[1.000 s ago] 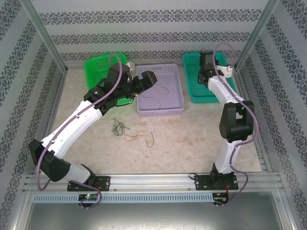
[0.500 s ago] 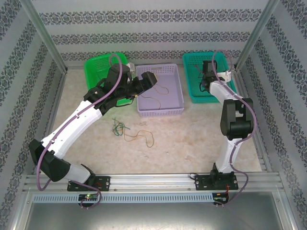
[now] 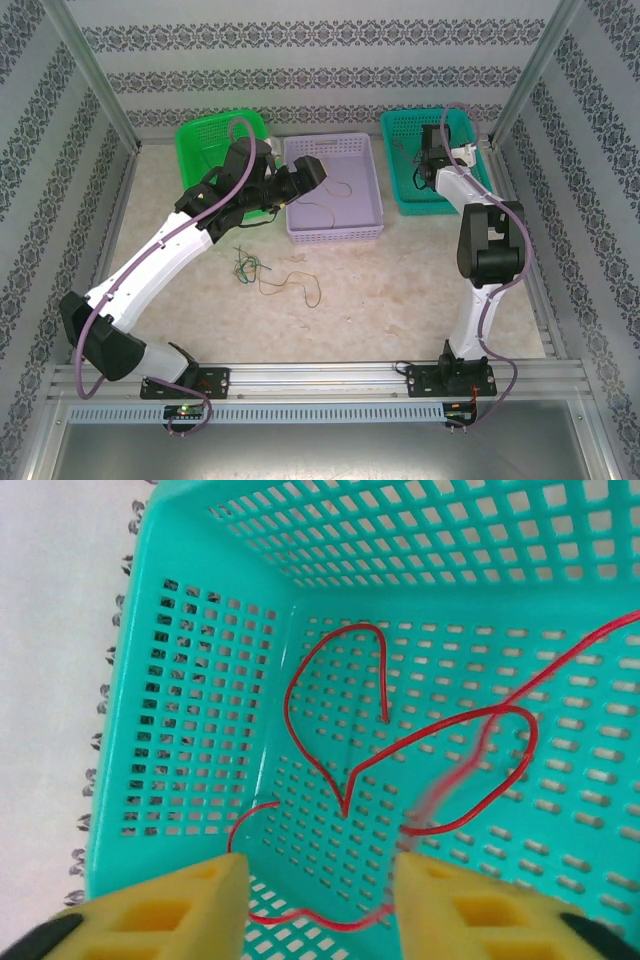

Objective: Untangle the cables

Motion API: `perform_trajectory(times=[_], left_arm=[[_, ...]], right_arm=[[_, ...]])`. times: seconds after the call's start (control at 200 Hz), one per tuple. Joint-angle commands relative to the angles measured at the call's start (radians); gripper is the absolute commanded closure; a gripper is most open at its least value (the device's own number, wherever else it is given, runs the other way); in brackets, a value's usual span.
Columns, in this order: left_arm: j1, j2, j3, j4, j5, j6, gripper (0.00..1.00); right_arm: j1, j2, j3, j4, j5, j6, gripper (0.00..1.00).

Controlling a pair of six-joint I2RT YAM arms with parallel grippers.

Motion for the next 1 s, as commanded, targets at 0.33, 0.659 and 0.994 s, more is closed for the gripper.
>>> perform_trajectory(times=[0.33, 0.659, 0.994], left_arm=[[0.086, -0.050, -0.039, -0.426, -0.158, -0.001, 0.08], [0.330, -0.099, -0.376, -0.485, -0.043, -0.023, 0.26], [0.412, 0.027, -0.526, -0.319, 0.069, 0.097, 0.55]], right_arm=[[0.059, -0.309, -0.062, -0.110, 0.004, -0.170, 0.43], [0.443, -0.644, -0.471, -0.052, -0.164, -0.597, 0.46], [0.749, -0.623, -0.703, -0.050, -0.602, -0.804, 0.50]])
